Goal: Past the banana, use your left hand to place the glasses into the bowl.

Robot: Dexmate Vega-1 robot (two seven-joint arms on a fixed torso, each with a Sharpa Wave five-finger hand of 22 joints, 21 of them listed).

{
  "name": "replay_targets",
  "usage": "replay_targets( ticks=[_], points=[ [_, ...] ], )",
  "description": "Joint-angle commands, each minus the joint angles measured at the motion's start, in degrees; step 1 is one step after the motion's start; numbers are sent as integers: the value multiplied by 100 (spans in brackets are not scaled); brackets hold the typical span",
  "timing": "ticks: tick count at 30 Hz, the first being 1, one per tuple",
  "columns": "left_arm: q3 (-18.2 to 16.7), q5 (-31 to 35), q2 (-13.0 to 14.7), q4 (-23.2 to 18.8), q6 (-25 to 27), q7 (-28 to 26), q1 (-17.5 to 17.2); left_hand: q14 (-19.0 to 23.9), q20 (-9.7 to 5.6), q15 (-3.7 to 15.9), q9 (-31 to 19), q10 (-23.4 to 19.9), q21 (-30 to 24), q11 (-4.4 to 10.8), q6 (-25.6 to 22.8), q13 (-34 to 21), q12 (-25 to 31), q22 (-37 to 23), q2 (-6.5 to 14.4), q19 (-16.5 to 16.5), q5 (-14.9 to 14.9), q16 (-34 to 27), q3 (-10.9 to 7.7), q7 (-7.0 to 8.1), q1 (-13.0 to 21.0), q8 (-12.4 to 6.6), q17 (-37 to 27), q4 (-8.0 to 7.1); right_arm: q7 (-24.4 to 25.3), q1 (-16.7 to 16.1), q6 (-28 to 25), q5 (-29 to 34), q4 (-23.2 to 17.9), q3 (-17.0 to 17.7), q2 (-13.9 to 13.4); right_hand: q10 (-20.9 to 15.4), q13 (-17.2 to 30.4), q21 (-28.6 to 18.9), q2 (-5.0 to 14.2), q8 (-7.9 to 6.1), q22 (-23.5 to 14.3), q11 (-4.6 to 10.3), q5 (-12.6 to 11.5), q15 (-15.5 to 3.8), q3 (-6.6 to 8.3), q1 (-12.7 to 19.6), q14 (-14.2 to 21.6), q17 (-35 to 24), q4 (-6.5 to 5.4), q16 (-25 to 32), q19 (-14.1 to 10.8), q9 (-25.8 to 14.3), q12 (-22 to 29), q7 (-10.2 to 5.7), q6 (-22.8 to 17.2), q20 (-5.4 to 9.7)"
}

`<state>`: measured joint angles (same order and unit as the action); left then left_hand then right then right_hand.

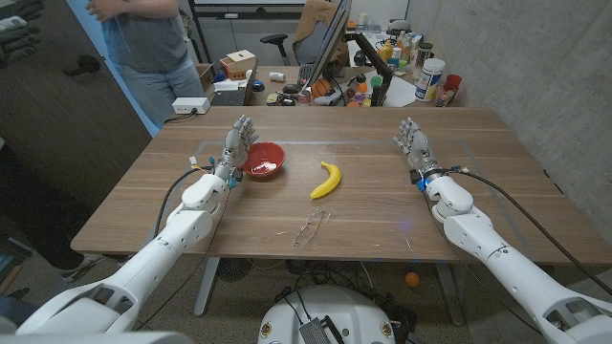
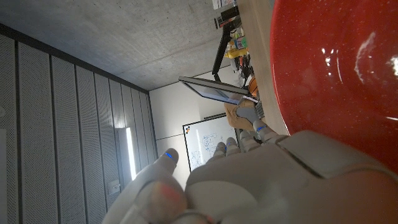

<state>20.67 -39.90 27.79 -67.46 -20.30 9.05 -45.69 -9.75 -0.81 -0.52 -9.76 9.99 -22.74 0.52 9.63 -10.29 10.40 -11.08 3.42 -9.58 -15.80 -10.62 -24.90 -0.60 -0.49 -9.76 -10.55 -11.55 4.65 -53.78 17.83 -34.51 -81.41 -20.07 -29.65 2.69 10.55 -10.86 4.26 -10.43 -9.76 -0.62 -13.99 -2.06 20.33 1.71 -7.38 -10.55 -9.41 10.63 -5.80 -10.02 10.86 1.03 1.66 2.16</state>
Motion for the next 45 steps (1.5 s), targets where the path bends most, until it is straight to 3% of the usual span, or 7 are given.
replay_targets(
  ticks=[1, 8, 11, 16, 24, 41, 45],
  points=[
    [41, -155, -321, 1154, -525, 986, 499, -1323, -13, -2, -19, 1387, -11, 30, 1044, -18, 11, -22, 740, -576, -34, -36, -35, 2, -8, -28, -16, -3, 583, -504, -99, 226, -681, 26, -53, 63, 13, -37, 405, -24, -18, 6, -44, -125, 27, -12, -42, -8, -4, 24, -32, -22, 20, -5, 50, 297],
    [32, 26, -99, 816, -569, 810, 334, -1255, 4, -27, -20, 1288, -17, 50, 1008, -18, 64, -22, 727, -539, -48, -71, -17, 6, 0, -57, -15, 9, 773, -709, -211, 280, -960, 60, -154, 63, 13, -40, 403, -24, -18, 0, -46, -115, 24, -18, -31, -8, -7, 29, -40, -23, 20, 4, 51, 293],
    [9, 88, 65, 489, -512, 690, 205, -1066, 100, -104, -20, 1090, -68, 71, 836, -17, 133, -17, 721, -379, -63, -129, -13, 4, 23, -113, -8, 29, 851, -779, -264, 292, -1092, 100, -208, -10, 13, -61, 396, -48, -18, -28, -49, -115, 20, -22, 40, -7, -6, 53, -97, -24, 47, 10, -12, 282],
    [-9, 133, 356, -5, -355, 683, 69, -837, 230, -191, -20, 870, -104, -62, 686, -18, 193, -4, 703, -234, -80, -177, -21, 6, 55, -135, -2, 54, 894, -845, -293, 316, -1235, 153, -287, -80, 14, -74, 391, -64, -18, -47, -53, -102, 17, -23, 90, -4, -5, 64, -139, -26, 68, 18, -66, 276],
    [-4, 398, 771, -499, -524, 831, -35, -517, 421, -253, -20, 606, -145, -88, 498, -19, 255, 16, 635, -42, -89, -221, -32, 77, 116, -153, 9, 115, 707, -849, -165, 226, -1118, 211, -326, -104, 15, -72, 385, -68, -18, -57, -56, -102, 14, -24, 119, -2, -2, 65, -144, -27, 70, 21, -93, 269],
    [66, 1783, 1698, -869, -1802, 1233, 346, -311, 208, -71, -27, 392, -83, 164, 317, -24, 252, 67, 260, 98, -35, -112, -48, 289, 461, -140, 59, 508, 806, -1218, 112, 234, -1235, 379, -368, -120, 16, -66, 374, -61, -17, -53, -60, -90, 8, -24, 130, 0, 2, 54, -147, -29, 64, 24, -104, 262],
    [47, 1967, 1888, -1007, -1940, 1309, 433, -274, 208, -67, -39, 361, -54, 155, 152, -28, 242, 74, 232, 123, -7, -83, -86, 244, 595, -191, 63, 638, 892, -1334, 172, 278, -1320, 425, -367, -121, 16, -65, 369, -60, -17, -50, -61, -88, 5, -25, 133, 1, 3, 51, -151, -29, 61, 26, -109, 262]
  ],
)
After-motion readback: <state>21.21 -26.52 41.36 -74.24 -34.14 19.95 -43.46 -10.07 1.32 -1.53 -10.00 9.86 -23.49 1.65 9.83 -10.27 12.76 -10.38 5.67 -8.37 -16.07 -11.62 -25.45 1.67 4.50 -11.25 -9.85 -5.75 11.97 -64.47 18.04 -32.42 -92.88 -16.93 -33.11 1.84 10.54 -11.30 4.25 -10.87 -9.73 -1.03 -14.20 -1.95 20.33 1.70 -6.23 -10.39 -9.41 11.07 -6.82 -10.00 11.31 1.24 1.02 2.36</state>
